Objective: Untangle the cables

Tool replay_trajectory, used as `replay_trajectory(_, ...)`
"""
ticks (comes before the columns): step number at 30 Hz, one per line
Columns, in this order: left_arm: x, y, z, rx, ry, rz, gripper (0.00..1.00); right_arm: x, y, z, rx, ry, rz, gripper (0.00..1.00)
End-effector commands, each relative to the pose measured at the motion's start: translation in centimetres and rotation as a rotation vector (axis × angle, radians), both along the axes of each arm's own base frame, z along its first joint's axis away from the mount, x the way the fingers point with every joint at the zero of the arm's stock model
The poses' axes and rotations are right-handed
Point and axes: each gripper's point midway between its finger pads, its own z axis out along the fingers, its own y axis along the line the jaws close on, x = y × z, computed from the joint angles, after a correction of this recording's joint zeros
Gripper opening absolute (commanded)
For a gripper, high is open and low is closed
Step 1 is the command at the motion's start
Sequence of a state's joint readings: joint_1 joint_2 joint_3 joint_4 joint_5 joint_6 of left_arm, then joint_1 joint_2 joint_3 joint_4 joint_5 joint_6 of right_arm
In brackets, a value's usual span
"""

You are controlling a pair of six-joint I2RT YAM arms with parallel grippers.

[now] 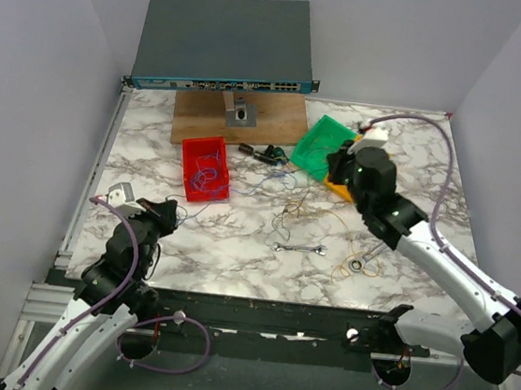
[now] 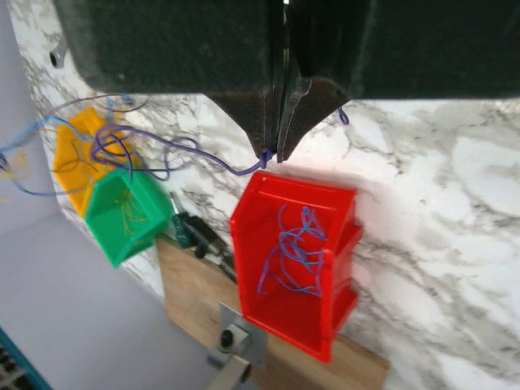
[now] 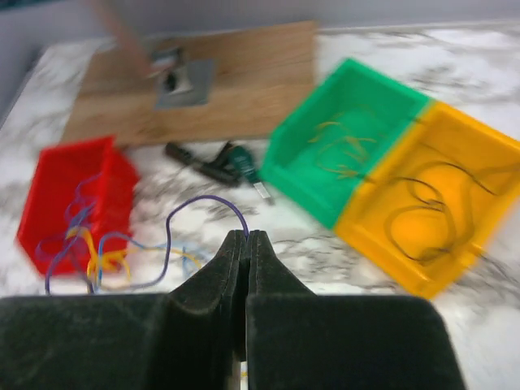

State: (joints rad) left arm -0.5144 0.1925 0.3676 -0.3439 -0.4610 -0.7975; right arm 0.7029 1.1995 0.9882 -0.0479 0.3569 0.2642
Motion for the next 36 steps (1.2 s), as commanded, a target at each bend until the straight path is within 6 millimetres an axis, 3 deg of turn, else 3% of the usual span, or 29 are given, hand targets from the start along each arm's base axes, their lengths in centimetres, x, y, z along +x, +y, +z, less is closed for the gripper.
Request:
replay_trajectory(1,-1.1,3.9,-2.9,-0.008,0.122,0.214,0.00,0.7,-9.5,0.8,0.118,0.099,-0.401,0.01)
replay_trajectory(6,-1.7,5.7,-3.1,-0.038,0.149,0.326,0.00,-0.9,-13.7,3.3,0.205,0.031,-0.541,0.01)
replay_trajectory(8,-1.5,5.5,-2.8,-0.034,0.134,0.316,0.00,-1.2,-13.9,3.8,0.203,0.018,-0.532,0.01)
replay_trajectory(12,0.3,1.7,-1.2,0.035,0.060,0.102,0.00,-1.5,-10.5,5.1,0.214,0.012,-0.312,0.01)
replay_trajectory(15,1.2,-0.5,-1.0,0.066,0.090,0.000,0.00,-1.8,-10.1,6.4,0.227,0.001,-0.278,0.01)
replay_trajectory(19,1.9,-6.6,0.5,0.129,0.062,-0.328,0.00,-2.4,-7.5,7.6,0.216,0.023,-0.120,0.01)
replay_trajectory(22,2.0,-10.2,0.0,0.164,0.118,-0.504,0.00,-2.8,-6.1,7.7,0.225,0.063,-0.046,0.01)
replay_trajectory(25,2.3,-11.6,-0.1,0.194,0.151,-0.550,0.00,-3.0,-5.6,7.2,0.224,0.088,-0.022,0.01)
replay_trajectory(29,2.3,-11.6,0.7,0.172,0.098,-0.538,0.00,-2.4,-8.3,5.7,0.155,0.120,-0.177,0.01)
replay_trajectory(32,2.0,-11.4,1.8,0.181,0.059,-0.541,0.00,-2.6,-9.1,4.4,0.120,0.149,-0.212,0.01)
replay_trajectory(33,1.9,-11.5,2.2,0.184,0.045,-0.554,0.00,-2.7,-8.9,3.8,0.108,0.166,-0.200,0.04)
replay_trajectory(34,1.7,-11.7,2.7,0.183,0.029,-0.570,0.00,-2.8,-8.5,3.0,0.094,0.188,-0.175,0.30)
replay_trajectory(35,1.3,-12.2,3.1,0.180,0.012,-0.612,0.00,-3.0,-7.8,2.3,0.075,0.210,-0.128,0.50)
replay_trajectory(36,1.0,-12.8,3.7,0.177,-0.013,-0.651,0.00,-3.3,-6.7,1.5,0.063,0.234,-0.057,0.61)
